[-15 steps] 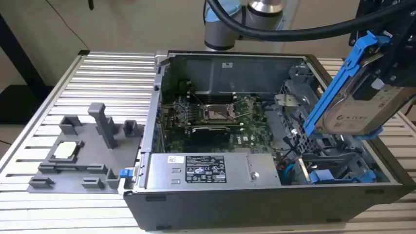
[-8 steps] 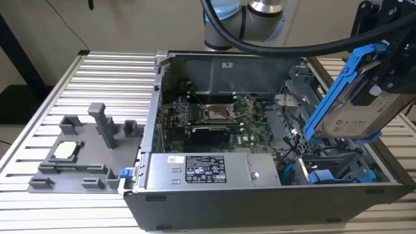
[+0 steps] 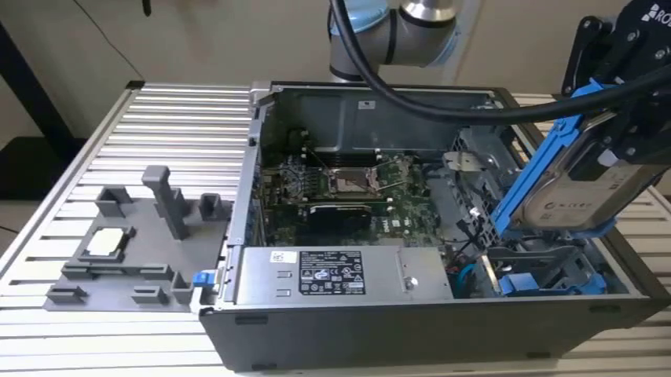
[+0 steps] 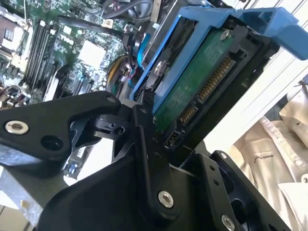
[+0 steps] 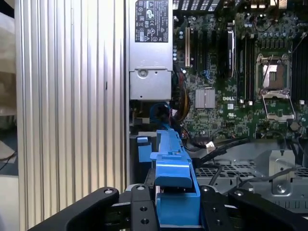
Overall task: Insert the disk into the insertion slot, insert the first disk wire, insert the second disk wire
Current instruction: 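Insert the disk into the insertion slot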
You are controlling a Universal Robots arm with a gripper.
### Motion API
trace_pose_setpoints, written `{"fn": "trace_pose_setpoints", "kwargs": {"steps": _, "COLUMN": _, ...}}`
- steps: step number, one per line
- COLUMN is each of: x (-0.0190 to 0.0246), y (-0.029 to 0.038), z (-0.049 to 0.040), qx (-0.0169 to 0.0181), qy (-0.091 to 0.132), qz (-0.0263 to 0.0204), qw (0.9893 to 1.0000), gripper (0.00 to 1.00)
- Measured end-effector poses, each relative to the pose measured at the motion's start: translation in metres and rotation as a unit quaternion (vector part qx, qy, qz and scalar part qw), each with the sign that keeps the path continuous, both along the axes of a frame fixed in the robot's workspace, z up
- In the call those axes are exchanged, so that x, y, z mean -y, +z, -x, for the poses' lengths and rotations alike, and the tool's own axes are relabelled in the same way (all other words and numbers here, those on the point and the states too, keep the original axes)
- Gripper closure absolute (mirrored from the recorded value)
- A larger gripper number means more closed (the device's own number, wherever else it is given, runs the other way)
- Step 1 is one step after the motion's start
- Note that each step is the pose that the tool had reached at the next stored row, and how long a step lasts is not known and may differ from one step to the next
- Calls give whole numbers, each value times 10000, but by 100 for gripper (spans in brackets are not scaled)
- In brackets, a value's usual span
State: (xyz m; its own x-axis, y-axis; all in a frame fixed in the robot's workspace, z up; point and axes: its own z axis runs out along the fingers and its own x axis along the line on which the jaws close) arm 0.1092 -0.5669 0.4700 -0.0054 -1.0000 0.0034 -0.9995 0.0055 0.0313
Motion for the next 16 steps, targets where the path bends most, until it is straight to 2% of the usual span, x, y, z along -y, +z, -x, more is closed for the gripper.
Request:
{"fn": "trace_pose_setpoints", "kwargs": {"steps": 8, "x": 47, "y": -103, "z": -53, "qx": 19, "qy": 63, "qz": 0, "qw": 10000, "gripper": 67}}
{"fn": "trace_pose_setpoints", "kwargs": {"steps": 16, "x": 113, "y": -206, "z": -104, "qx": 39, "qy": 108, "qz": 0, "qw": 9999, "gripper": 67}}
